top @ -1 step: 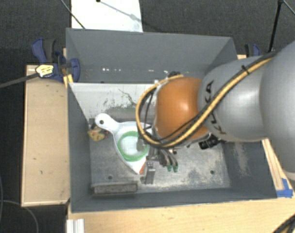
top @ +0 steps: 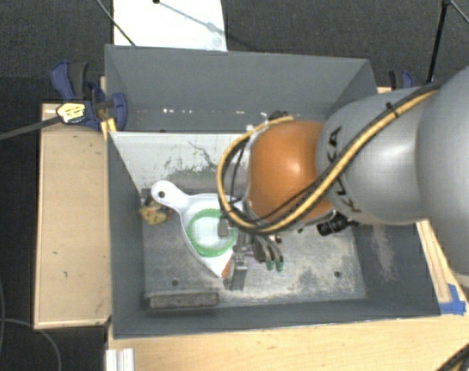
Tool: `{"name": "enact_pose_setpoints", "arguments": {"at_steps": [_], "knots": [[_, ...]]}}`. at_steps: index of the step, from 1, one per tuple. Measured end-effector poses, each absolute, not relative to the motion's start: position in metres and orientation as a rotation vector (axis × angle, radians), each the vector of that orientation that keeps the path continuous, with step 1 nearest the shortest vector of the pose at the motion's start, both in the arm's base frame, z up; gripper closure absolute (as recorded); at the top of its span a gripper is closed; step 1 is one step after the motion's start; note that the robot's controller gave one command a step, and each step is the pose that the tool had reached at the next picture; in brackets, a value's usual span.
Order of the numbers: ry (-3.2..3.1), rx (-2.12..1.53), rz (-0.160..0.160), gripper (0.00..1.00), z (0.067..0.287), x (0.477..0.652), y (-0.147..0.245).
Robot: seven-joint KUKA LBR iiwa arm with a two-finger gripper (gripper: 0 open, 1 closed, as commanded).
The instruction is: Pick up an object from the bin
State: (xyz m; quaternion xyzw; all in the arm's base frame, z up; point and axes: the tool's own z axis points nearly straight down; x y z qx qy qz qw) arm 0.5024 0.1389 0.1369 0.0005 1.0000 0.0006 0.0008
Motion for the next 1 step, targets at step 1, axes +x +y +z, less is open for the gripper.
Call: {"name": "enact_pose_setpoints", "arguments": {"at_steps": [1], "knots": [[3.134, 0.184, 0.002, 1.00, 0.0805, 0.4950, 0.1469]]}}
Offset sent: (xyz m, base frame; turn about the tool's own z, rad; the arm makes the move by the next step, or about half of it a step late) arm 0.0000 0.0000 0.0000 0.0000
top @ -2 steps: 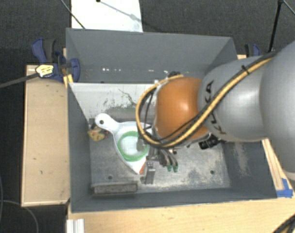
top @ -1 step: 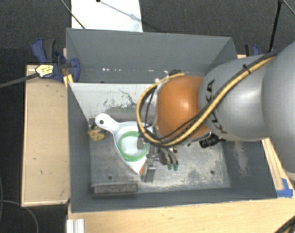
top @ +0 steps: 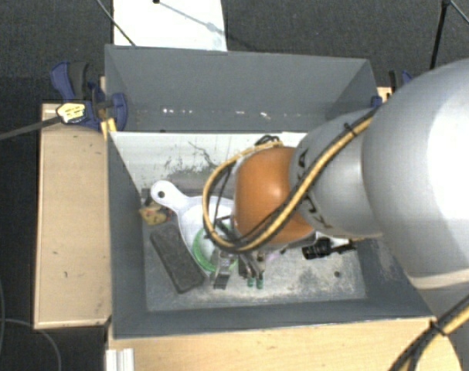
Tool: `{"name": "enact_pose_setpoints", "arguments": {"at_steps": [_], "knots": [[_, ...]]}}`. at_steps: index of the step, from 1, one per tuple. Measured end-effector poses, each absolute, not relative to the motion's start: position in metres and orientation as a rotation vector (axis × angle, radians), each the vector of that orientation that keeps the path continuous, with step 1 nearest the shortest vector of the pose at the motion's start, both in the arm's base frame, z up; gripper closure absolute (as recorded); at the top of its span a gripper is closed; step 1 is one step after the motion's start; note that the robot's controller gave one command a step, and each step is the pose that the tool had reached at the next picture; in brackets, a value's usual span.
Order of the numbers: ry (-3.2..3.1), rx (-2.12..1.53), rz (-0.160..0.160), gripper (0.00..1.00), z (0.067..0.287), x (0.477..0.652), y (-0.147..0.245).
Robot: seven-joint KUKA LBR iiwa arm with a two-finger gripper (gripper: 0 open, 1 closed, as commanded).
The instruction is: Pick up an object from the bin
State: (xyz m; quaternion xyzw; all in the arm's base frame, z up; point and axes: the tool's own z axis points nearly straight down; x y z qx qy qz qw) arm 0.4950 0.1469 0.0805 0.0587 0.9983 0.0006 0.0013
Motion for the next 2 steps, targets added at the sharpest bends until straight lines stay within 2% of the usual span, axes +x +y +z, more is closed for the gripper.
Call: {"name": "enact_pose_setpoints", "arguments": {"at_steps": [2], "knots": [[3.141, 0.189, -0.002, 1.00, 0.0865, 0.4947, 0.1462]]}}
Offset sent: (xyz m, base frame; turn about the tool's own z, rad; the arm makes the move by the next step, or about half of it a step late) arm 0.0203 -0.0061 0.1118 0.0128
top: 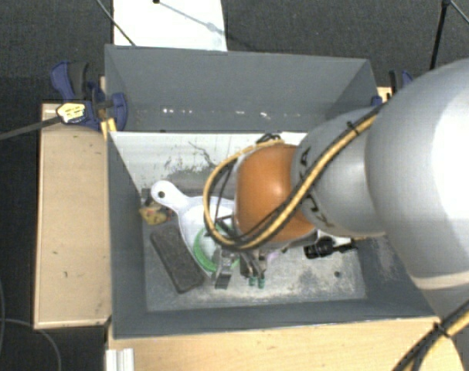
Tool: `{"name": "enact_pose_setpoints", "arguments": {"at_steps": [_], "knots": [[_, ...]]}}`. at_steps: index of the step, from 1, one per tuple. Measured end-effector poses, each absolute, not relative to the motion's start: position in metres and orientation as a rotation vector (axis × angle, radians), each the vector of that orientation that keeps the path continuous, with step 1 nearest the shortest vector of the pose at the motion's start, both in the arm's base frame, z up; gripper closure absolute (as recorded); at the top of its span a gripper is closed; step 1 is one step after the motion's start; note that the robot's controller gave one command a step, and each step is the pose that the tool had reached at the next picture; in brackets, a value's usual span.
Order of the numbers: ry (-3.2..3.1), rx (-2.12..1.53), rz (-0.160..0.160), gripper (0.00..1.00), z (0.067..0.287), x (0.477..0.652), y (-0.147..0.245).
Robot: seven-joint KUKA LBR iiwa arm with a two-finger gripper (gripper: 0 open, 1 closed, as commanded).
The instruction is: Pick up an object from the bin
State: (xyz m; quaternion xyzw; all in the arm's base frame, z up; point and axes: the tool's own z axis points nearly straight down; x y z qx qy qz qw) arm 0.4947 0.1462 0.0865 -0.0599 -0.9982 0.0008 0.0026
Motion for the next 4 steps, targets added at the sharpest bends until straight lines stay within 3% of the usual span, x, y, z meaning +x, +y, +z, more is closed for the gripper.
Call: {"name": "enact_pose_setpoints", "arguments": {"at_steps": [1, 2, 4], "knots": [[-3.132, 0.248, 0.003, 1.00, 0.105, 0.564, 0.217], [-3.132, 0.247, 0.003, 1.00, 0.104, 0.564, 0.217], [-3.122, 0.328, 0.005, 1.00, 0.111, 0.587, 0.228]]}}
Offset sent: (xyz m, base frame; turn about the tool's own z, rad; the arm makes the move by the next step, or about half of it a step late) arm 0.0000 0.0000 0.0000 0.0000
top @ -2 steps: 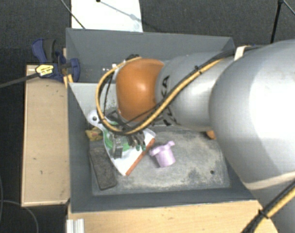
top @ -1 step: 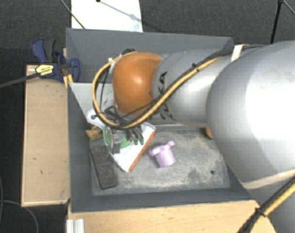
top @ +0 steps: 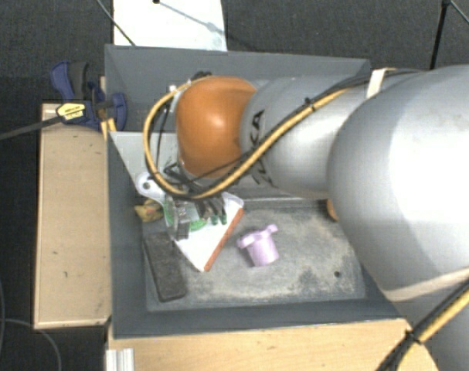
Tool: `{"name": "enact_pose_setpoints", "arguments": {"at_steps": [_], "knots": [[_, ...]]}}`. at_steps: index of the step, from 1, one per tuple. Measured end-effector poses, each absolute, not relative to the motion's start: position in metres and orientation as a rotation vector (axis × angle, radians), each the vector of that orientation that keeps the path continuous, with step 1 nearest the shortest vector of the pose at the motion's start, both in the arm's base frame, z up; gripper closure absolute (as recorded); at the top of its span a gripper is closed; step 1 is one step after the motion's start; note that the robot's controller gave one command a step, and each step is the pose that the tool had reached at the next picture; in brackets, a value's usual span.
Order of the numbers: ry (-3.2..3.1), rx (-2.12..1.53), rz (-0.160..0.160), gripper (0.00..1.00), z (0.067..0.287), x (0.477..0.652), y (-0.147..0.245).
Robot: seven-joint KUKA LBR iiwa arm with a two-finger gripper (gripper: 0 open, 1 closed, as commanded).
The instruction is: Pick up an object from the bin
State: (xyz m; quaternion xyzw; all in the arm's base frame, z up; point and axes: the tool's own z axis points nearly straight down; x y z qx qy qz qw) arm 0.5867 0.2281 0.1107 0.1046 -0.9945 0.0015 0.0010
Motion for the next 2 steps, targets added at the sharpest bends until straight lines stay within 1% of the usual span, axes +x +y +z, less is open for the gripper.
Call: {"name": "enact_pose_setpoints", "arguments": {"at_steps": [1, 2], "knots": [[-3.121, 0.331, 0.006, 1.00, 0.113, 0.586, 0.229], [-3.139, 0.334, -0.007, 1.00, 0.145, 0.590, 0.219]]}}
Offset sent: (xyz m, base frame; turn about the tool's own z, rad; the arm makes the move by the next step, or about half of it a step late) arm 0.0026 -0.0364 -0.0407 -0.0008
